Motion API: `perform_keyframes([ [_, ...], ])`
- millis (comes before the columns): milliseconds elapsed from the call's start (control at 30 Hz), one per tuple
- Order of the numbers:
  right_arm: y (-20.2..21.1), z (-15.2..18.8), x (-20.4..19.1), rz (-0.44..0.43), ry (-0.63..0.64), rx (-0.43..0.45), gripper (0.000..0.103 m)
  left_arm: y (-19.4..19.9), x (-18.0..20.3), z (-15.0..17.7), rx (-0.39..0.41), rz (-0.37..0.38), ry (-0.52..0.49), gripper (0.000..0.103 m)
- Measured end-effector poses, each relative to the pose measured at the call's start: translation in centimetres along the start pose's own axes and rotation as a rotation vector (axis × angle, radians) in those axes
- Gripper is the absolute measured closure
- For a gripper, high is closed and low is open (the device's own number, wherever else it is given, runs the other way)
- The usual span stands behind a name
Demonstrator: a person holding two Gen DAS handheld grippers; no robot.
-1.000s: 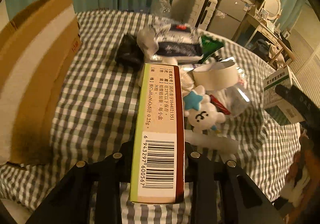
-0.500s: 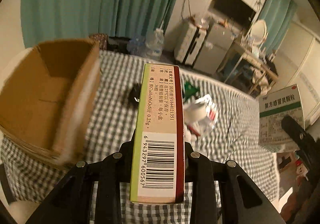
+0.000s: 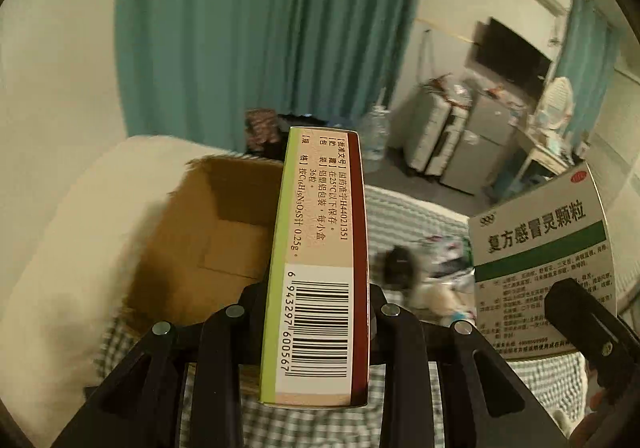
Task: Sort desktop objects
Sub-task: 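Carry the barcoded medicine box with the left tool while the right carries the green box, then open both tools to drop the two medicine boxes into the cardboard box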
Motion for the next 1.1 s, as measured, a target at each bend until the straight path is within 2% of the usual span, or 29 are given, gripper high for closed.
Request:
perform_keyframes([
  [100,-3.9,0.4,-2.0,-0.034,-0.001,-0.053,0.010,-1.6,-2.1,0.7,-0.036,-0.031,0.017,0.073],
  [267,-9.5,1.7,-3.2,-0.049,-0.007,-0.140,0.010,-4.3,-4.4,2.7,-0.099,-0.038,0.020,0.073],
  [533,-14.6,2.3,-3.9,-0.054,-0.049,-0.188,0.009,-5.8,-5.6,3.1,-0.129,-0.027,0.032,0.073],
  [633,-14.9,2.0,-3.9,-0.031,-0.053,-0.201,0.008,-5.7,-5.6,3.3,-0.130,-0.051,0.023,0.067],
  [667,-14.9,2.0,-3.9,-0.017,-0.035,-0.201,0.008,-5.8,-5.9,3.6,-0.135,-0.047,0.022,0.054],
  [700,-14.8,2.0,-4.2,-0.010,-0.019,-0.197,0.008,-5.8,-5.8,3.7,-0.139,-0.039,0.022,0.044],
  [733,-14.8,2.1,-5.0,-0.008,-0.008,-0.188,0.007,-5.3,-6.1,4.1,-0.133,-0.051,0.019,0.029],
  [767,-14.4,2.0,-5.0,-0.015,-0.004,-0.173,0.006,-5.1,-6.2,4.1,-0.122,-0.061,0.019,0.025],
  [933,-11.9,1.5,-4.8,-0.040,-0.009,-0.112,0.005,-3.7,-6.1,3.9,-0.093,-0.065,0.036,0.023],
  [1100,-8.6,0.3,-3.8,-0.025,-0.006,-0.072,0.005,-1.7,-4.8,3.5,-0.073,-0.057,0.028,0.023],
])
Point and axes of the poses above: each gripper's, at about its wrist camera, not at the fingertips, and y roughly against the way its jaws point, x to its right, z to its underside, the point moved 1 cm from there along -y, roughly the way its jaws point, and after that the axes turned 8 degrees about x, right-handed, at the moved point
